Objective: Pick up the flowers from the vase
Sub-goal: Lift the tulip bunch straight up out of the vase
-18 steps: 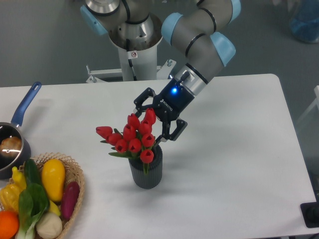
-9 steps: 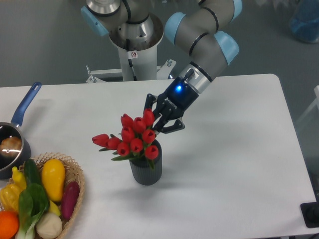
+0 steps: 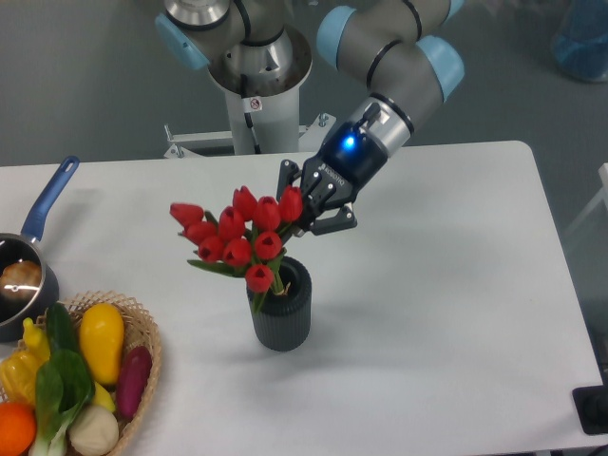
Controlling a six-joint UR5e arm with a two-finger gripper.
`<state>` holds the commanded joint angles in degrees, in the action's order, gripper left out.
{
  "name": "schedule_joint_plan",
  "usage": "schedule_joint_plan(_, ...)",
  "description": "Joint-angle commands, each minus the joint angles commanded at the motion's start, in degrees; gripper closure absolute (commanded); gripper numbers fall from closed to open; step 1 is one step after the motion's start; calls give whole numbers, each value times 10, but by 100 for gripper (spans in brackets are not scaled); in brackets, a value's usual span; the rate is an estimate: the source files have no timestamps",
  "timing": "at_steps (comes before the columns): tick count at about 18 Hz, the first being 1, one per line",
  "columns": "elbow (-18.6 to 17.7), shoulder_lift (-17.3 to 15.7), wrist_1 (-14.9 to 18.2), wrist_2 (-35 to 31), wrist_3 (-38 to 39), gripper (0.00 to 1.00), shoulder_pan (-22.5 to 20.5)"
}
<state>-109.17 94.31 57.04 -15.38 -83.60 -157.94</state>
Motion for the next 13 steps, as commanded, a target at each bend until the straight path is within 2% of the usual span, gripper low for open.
schedule_joint_plan(4, 53, -16, 2, -1, 76, 100, -3)
schedule_joint_plan(7, 77, -31, 4, -1, 134, 100, -8)
schedule_joint_plan(13, 72, -63, 8, -1, 158, 100, -18)
